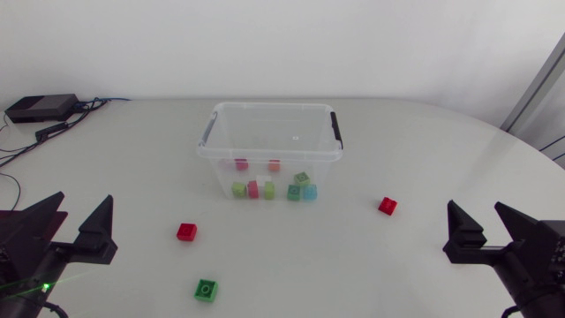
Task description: Pick up the duplo bricks and place them in the container
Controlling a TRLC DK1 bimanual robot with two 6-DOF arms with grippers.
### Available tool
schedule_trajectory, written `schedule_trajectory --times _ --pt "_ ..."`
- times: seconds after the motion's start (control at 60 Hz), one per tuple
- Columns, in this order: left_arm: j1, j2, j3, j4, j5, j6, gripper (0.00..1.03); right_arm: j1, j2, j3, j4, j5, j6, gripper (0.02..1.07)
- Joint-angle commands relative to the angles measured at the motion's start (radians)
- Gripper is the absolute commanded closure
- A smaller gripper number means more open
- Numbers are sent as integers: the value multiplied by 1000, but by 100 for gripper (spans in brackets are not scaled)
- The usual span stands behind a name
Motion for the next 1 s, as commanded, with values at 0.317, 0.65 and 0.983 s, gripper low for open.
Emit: schedule_trajectory --times 0.317,0.65,0.983 --pt "-16 -13 -19 14 0 -16 4 0 -7 -7 -26 9 18 6" --pt "-25 -9 65 -56 2 -21 4 33 -5 10 23 -24 43 6" --pt "-56 386 340 -86 2 -19 6 48 253 145 106 -12 58 6"
